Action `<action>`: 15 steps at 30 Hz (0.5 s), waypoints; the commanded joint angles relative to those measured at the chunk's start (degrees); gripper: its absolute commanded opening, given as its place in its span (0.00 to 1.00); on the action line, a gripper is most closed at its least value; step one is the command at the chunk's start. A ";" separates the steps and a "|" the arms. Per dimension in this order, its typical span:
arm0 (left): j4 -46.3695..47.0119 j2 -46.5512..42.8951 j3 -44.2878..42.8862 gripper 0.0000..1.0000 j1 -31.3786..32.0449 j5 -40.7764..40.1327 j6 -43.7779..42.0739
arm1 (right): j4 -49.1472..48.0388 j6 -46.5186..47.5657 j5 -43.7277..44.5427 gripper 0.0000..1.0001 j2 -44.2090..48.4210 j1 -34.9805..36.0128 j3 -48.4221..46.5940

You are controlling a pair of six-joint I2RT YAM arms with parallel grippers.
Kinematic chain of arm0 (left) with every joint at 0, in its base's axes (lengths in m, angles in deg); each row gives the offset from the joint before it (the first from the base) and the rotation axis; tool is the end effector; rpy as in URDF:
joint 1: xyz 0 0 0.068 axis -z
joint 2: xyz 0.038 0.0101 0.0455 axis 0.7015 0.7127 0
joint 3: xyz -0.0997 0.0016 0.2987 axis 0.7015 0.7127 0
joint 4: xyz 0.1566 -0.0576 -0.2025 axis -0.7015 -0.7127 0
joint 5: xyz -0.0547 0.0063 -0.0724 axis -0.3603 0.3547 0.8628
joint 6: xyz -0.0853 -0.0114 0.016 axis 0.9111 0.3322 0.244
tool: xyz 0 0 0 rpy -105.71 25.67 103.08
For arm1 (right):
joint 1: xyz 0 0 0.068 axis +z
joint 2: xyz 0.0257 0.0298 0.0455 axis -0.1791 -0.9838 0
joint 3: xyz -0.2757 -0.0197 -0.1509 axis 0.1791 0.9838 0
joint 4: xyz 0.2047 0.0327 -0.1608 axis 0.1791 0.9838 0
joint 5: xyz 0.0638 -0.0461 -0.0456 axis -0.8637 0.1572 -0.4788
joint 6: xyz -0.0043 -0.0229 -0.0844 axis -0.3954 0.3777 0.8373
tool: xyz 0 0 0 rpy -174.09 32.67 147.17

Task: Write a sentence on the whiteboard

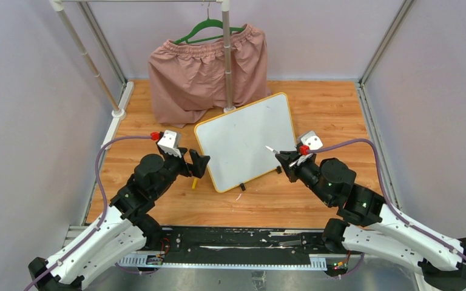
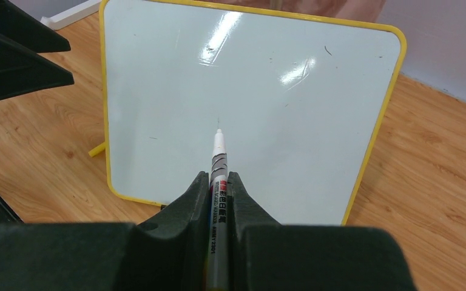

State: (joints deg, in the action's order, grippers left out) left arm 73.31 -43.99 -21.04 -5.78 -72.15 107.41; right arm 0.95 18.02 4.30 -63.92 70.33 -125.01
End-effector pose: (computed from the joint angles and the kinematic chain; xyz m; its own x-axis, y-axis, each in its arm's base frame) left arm 0.1307 -0.0859 0.3012 -0.2904 -0.1568 -0.9440 0.3984 0.8771 -0.2683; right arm 0.0989 0.1139 0.3778 -0.0297 0.0048 -0.9995 -0.6180 0.7859 0.0221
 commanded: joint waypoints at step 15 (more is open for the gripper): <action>24.40 7.11 9.64 0.97 -21.04 29.39 24.13 | -0.30 1.05 0.22 0.00 3.29 -0.01 0.59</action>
State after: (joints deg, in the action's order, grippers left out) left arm 85.74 -39.31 -13.22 -23.66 -52.00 124.41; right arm 0.98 18.39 4.58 -61.88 70.33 -124.70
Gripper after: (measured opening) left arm 0.972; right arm 0.140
